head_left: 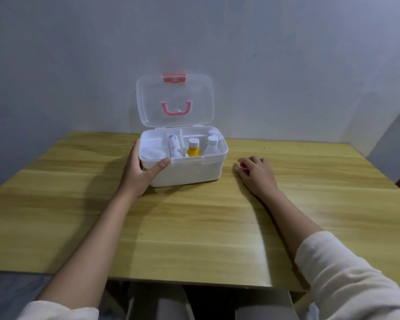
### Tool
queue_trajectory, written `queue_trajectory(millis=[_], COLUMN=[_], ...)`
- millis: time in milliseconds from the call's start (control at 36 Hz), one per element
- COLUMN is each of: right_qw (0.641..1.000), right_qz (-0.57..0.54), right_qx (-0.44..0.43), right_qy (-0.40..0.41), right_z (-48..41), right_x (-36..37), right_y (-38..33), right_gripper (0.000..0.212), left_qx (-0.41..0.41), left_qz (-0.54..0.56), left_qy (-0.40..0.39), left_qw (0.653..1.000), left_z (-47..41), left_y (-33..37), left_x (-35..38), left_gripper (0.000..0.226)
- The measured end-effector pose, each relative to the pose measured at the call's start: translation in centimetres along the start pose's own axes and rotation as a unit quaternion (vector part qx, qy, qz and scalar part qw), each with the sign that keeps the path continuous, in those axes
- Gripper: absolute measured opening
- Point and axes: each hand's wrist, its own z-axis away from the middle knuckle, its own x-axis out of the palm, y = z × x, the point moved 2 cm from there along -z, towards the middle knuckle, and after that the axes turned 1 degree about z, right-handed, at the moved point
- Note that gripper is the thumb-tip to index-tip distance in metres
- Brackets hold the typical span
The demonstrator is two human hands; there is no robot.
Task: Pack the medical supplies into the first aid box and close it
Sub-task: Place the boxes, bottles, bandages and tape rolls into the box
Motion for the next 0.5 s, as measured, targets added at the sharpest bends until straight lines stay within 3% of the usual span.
queue_trajectory(millis=[139, 222, 389, 500], right_qw=[0.999, 0.994, 0.954, 0.92], right_qz=[-0.037, -0.105, -0.284, -0.366], right_qx=[-0.019, -0.004, 0.062, 0.053], right_qy=[0.005, 0.013, 0.078, 0.128], right_z=[-0.1, 0.0, -0.3, -1.7], right_x=[-0.1, -0.4, -2.4, -5.5], right_y=[-0.2, -0.1, -0.9, -4.1], right_gripper=[0.031, 0.029, 0.024, 0.021], left_qx=[-0.006, -0.013, -0.027, -0.044], left_qz=[-0.004, 0.008, 0.008, 0.017], left_qy=[0.002, 0.004, 0.005, 0.004], left_qw=[1.0, 1.0, 1.0, 0.999], left_z=[0.0, 0.0, 0.3, 0.3], left_y=[-0.2, -0.1, 0.3, 0.5], left_x=[0.0, 0.0, -0.2, -0.3], left_gripper=[0.063, 0.084, 0.092, 0.098])
